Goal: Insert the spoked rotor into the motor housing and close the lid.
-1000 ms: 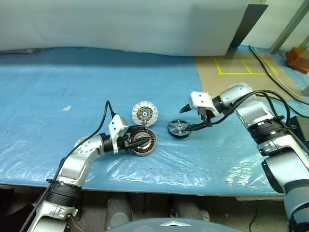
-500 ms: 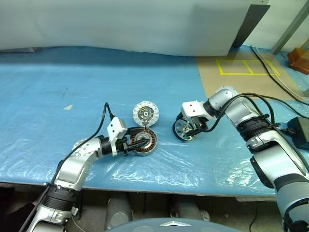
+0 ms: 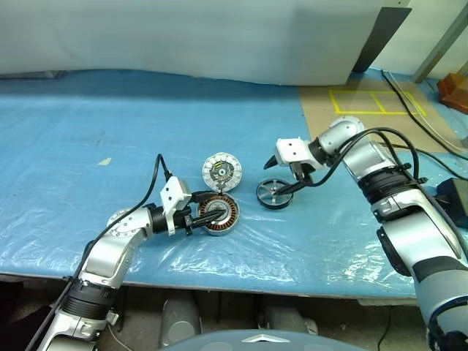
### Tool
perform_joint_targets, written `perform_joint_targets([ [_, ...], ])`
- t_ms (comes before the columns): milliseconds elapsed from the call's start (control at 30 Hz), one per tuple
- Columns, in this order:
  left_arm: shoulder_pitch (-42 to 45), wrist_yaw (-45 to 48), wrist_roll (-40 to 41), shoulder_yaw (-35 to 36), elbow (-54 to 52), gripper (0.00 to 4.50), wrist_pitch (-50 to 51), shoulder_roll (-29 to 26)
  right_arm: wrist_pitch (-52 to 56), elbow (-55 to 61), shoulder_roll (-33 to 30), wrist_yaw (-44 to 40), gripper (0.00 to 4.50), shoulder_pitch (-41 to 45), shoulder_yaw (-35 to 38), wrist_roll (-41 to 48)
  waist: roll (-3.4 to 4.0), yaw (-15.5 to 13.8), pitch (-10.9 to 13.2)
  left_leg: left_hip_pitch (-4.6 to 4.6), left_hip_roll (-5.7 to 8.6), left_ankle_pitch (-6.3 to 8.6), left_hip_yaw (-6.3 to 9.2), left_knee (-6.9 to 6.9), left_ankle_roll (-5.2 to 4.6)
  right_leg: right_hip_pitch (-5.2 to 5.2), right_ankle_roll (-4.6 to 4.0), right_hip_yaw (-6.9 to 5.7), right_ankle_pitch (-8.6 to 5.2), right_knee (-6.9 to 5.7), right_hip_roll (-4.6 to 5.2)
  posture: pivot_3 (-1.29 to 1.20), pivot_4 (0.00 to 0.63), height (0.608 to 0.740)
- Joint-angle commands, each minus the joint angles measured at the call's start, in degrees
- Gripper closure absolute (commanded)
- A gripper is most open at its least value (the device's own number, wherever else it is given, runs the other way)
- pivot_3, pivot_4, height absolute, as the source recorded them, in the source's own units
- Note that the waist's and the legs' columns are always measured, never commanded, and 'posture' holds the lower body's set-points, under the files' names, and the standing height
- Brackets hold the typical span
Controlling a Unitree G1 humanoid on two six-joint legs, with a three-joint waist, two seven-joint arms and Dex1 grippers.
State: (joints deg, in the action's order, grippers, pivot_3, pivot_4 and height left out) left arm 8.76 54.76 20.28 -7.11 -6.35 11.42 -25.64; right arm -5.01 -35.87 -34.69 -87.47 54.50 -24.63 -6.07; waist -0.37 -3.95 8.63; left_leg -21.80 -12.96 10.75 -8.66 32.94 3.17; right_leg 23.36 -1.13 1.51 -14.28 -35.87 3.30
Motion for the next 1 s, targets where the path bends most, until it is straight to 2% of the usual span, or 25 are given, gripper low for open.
perform_joint_targets([
  [33, 0.4, 0.6, 0.0, 0.1, -0.1, 1.88, -1.4, 0.1, -0.1, 2.5, -1.4, -1.6, 0.53, -0.4, 1.4, 0.8, 0.00, 0.0, 0.0, 0.00, -0.01, 0.00, 0.00, 0.00, 0.00, 0.00, 0.00, 0.00, 0.00, -0.01, 0.00, 0.00, 0.150, 0.740],
  [200, 0.7, 0.5, -0.2, -0.1, 0.5, 1.88, -1.7, 0.4, -2.8, 0.6, -2.2, -1.0, 0.53, 0.4, 0.4, -1.2, 0.00, 0.1, 0.0, 0.02, -0.01, 0.00, 0.00, 0.04, 0.00, 0.00, 0.00, 0.01, 0.00, -0.01, 0.00, 0.00, 0.150, 0.740],
  [933, 0.0, -1.3, -0.8, -0.1, -0.6, 1.88, -0.6, 1.0, -1.9, 1.3, -2.2, -0.6, 0.53, -3.9, -0.5, -3.3, 0.00, 0.1, 0.0, 0.02, -0.01, 0.00, 0.00, 0.04, -0.01, 0.00, -0.01, 0.02, 0.00, -0.01, 0.00, 0.00, 0.150, 0.740],
  [1000, 0.1, -1.3, -0.8, -0.1, -0.5, 1.88, -0.6, 0.9, -2.0, 1.5, -2.2, -0.6, 0.91, -4.1, -0.6, -3.5, 0.00, 0.1, 0.0, 0.02, -0.01, 0.00, 0.00, 0.04, -0.02, 0.00, -0.01, 0.02, 0.00, -0.01, 0.00, 0.00, 0.150, 0.740],
])
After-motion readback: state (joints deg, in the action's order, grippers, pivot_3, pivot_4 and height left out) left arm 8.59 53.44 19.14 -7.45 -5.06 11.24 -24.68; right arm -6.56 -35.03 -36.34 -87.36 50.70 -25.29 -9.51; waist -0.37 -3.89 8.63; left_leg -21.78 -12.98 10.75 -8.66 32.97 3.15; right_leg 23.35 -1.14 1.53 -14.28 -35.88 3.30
